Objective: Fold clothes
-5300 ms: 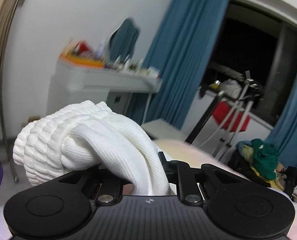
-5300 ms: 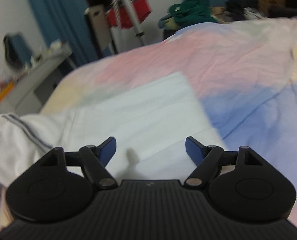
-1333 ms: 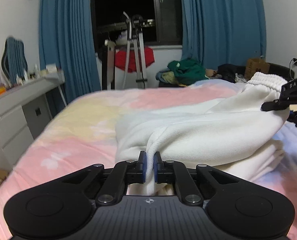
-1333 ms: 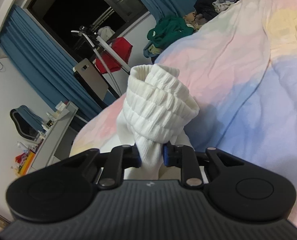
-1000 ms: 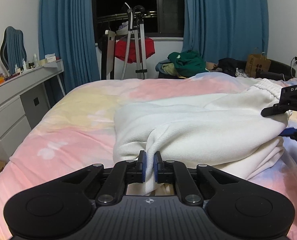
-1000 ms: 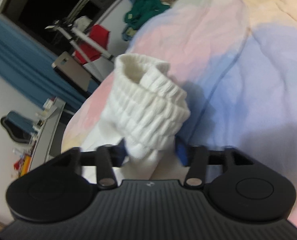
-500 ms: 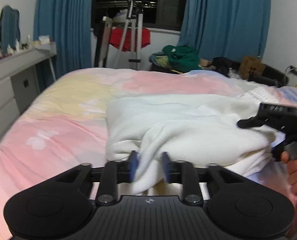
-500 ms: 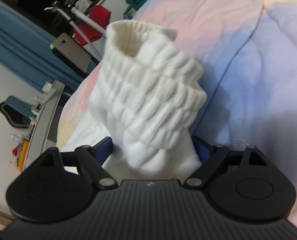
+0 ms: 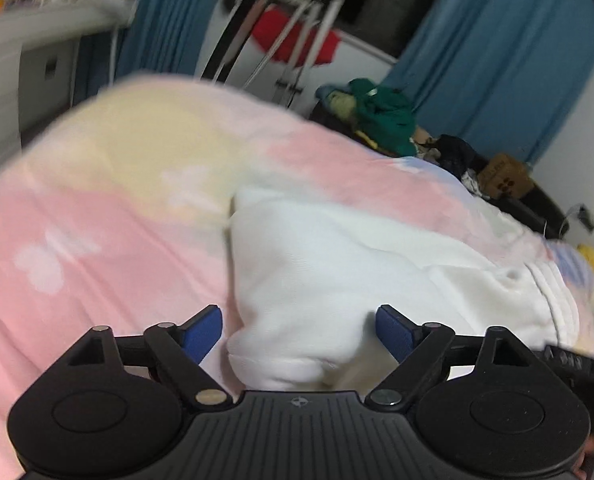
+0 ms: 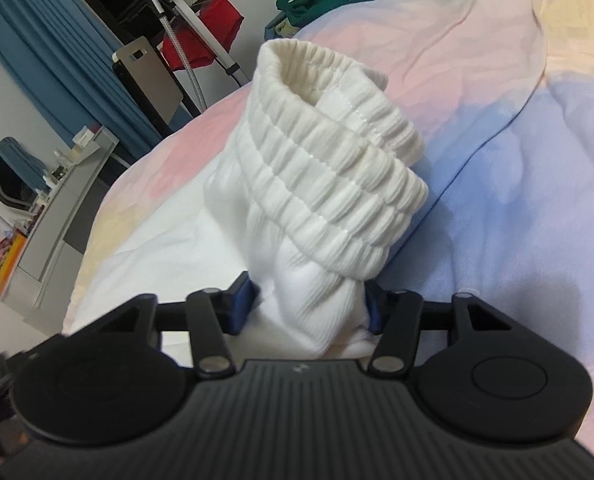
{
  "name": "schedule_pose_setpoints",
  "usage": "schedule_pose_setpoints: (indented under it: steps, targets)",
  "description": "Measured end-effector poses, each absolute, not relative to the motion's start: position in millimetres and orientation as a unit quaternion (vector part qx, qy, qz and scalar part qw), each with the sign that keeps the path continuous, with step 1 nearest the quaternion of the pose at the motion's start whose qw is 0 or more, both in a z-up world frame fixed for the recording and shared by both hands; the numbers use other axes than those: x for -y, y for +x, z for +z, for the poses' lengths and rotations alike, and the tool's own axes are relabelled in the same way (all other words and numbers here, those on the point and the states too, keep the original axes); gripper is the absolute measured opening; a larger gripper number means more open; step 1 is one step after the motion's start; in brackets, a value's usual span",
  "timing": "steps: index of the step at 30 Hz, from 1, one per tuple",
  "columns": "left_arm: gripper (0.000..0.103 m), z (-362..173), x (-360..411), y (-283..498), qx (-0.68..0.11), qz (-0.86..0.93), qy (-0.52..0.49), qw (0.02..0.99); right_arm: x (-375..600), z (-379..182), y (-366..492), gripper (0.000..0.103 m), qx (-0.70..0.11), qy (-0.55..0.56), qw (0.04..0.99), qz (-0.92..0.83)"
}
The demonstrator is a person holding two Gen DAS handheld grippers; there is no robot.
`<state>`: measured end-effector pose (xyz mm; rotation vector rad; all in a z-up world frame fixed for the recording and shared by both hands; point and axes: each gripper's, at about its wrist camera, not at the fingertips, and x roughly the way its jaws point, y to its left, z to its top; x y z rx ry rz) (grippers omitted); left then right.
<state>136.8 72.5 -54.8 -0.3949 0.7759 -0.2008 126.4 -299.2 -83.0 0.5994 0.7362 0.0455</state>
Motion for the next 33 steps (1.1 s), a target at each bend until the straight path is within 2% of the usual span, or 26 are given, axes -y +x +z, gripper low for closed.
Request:
schedule_pose_setpoints:
  steps: [4,9,16,22,33]
  targets:
    - [0.096,-70.7,-89.2,155.1,-0.401,-0.111,-0.260,0.871,299.5,-80.2,125.9,0.053,-0.349,0.290,0.891,0.020]
    - [0.096,-79.4,-97.5,168.3,-0.417,-0.120,-0.292,0.852,294.3,-68.7,123.0,0.052,-0.330,0.285,0.900,0.030]
    - [0.101,-94.7,-90.3,181.9,-0.439,-0.124,-0.304,0.836,296.7,-77.1,127.2,0.052,-0.338,0.299,0.892,0.020]
    - [0.101,-99.8,-79.9,186.0,-0.454,-0.118,-0.295,0.832,297.2,-88.9,132.6,0.056,-0.346,0.312,0.885,0.008]
    - [0.089,-87.5,-62.5,175.2,-0.441,-0.109,-0.228,0.861,289.4,-84.2,127.6,0.054,-0.338,0.294,0.894,-0.003]
